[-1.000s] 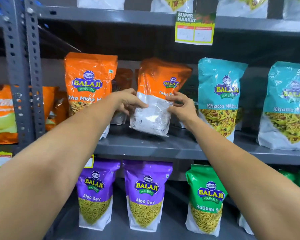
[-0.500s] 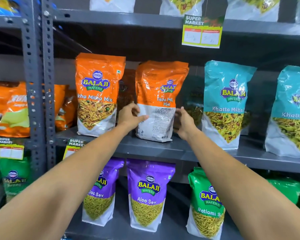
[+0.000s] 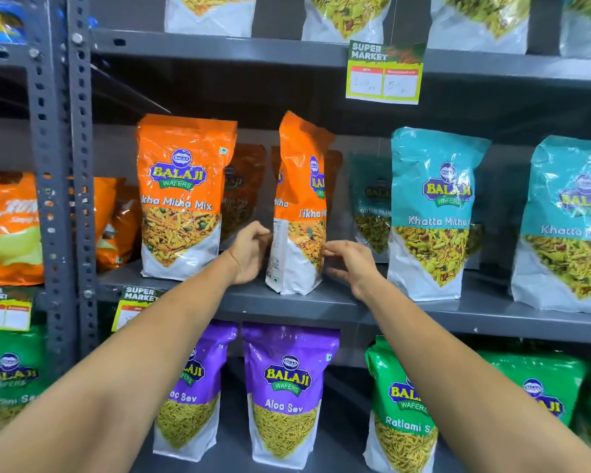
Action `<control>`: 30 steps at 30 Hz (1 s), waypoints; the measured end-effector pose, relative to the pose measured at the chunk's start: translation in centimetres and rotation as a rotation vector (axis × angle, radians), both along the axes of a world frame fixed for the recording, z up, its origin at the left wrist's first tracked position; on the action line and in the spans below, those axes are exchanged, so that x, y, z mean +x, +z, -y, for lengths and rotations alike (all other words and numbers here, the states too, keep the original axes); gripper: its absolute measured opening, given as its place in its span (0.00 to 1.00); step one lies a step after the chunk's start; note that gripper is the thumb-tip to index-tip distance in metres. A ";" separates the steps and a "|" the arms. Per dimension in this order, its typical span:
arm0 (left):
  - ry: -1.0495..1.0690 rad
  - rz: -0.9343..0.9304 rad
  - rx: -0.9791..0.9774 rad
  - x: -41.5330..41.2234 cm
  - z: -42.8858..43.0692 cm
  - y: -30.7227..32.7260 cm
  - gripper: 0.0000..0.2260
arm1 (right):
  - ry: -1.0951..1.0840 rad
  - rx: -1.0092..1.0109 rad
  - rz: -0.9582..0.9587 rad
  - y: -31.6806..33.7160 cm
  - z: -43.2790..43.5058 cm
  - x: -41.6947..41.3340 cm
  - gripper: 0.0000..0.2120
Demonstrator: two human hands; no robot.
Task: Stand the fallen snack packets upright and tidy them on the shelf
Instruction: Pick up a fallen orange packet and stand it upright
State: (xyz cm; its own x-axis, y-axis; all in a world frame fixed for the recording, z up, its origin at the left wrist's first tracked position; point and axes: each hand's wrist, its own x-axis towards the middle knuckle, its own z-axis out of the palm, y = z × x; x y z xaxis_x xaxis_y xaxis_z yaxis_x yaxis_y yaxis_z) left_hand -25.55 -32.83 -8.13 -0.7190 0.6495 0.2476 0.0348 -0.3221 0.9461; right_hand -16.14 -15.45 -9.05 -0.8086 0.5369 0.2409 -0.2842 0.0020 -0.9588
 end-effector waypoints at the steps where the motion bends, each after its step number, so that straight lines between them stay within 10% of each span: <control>1: -0.048 0.033 0.009 -0.2 -0.2 0.0 0.15 | 0.005 -0.004 -0.009 -0.2 -0.1 -0.3 0.11; 6: -0.073 0.101 0.055 -0.6 -1.8 0.1 0.24 | 0.102 0.030 0.033 -0.8 -0.1 -0.9 0.32; 11: 0.381 -0.034 -0.045 -2.1 -2.4 0.8 0.19 | -0.018 0.255 0.088 -0.5 -0.1 -0.4 0.40; 14: 0.787 -0.221 0.024 -2.9 -1.5 0.5 0.17 | -0.075 0.311 0.130 0.3 0.2 0.2 0.36; 21: 0.775 -0.588 0.205 -1.4 -0.6 0.7 0.07 | -0.202 0.132 -0.167 3.9 -1.1 -0.2 0.11; 30: 0.596 -0.289 0.319 -1.2 -0.5 0.7 0.04 | -0.145 0.104 -0.115 4.1 -0.9 -0.4 0.09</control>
